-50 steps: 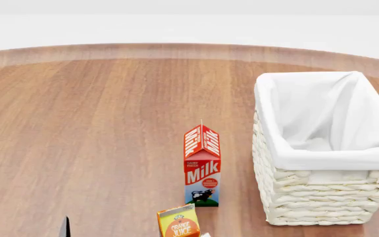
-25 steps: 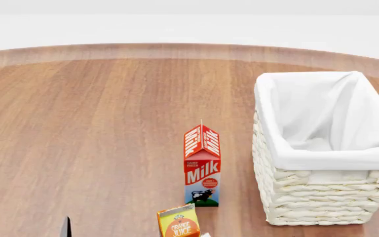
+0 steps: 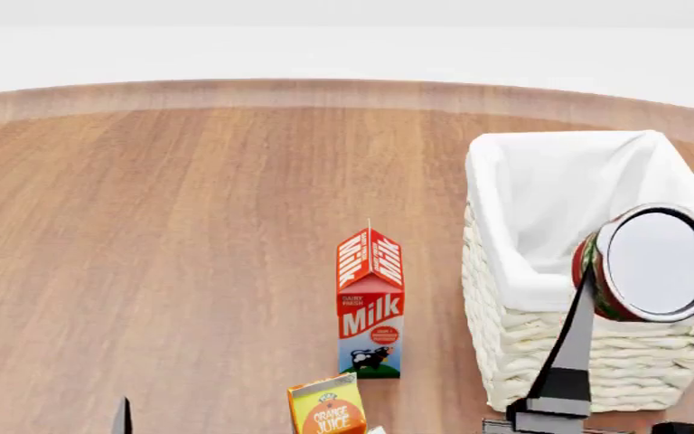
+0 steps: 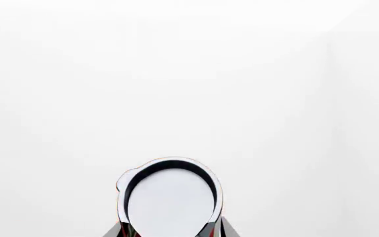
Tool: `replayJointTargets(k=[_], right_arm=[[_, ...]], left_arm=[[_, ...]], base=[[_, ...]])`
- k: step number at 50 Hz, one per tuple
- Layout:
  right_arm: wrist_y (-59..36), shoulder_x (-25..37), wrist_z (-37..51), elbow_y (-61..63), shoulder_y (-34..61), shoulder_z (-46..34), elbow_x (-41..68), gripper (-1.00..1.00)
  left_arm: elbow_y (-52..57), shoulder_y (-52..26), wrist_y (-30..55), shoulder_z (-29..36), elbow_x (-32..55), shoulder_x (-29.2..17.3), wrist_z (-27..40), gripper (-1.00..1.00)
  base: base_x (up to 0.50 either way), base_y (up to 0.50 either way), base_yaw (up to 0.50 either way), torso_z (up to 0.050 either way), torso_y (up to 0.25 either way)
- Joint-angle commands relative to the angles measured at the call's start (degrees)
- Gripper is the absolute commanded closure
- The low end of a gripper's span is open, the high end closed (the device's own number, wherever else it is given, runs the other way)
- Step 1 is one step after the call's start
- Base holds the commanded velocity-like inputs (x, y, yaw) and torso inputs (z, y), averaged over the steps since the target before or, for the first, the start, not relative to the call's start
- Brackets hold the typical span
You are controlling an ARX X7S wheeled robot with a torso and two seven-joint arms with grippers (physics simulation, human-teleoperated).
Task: Pick up the tomato sauce, and put it in the basket.
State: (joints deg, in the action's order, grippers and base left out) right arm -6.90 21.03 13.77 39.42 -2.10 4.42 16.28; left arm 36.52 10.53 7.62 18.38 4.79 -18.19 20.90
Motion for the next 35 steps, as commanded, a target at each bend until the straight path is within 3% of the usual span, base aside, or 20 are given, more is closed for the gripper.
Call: replayJointTargets(k=[1, 9, 20, 26, 35], right_arm=[[-10.61, 1.82, 1.66, -1.01, 14.25, -0.87, 1.98, 1.0], [-16.22, 1.95, 1.49, -8.32, 25.08, -4.35, 1.76, 1.0], [-14.65, -0.76, -1.64, -28.47, 38.06, -7.37, 1.33, 1.0], [-12.42, -1.71, -2.32, -40.26, 44.57, -9.49, -1.54, 1.0], [-1.85, -3.92, -5.77, -61.81, 53.66, -9.66, -2.75, 1.0]], left_arm=[[-0.62, -0.31, -0.09, 0.37, 0.22, -0.14, 0.21, -1.0], [-0.87, -0.6, -0.06, 0.35, 0.52, -0.27, 0.42, -1.0], [-1.59, -0.98, -0.24, 0.04, 1.09, -0.43, 0.76, -1.0], [-1.62, -1.04, -0.23, 0.08, 1.32, -0.57, 0.88, -1.0], [-2.18, -1.36, -0.34, 0.22, 1.58, -0.67, 0.99, -1.0]], base=[[0.0, 0.0, 0.0, 0.0, 0.0], [0.0, 0.0, 0.0, 0.0, 0.0], [0.0, 0.0, 0.0, 0.0, 0.0], [0.0, 0.0, 0.0, 0.0, 0.0], [0.0, 0.0, 0.0, 0.0, 0.001]])
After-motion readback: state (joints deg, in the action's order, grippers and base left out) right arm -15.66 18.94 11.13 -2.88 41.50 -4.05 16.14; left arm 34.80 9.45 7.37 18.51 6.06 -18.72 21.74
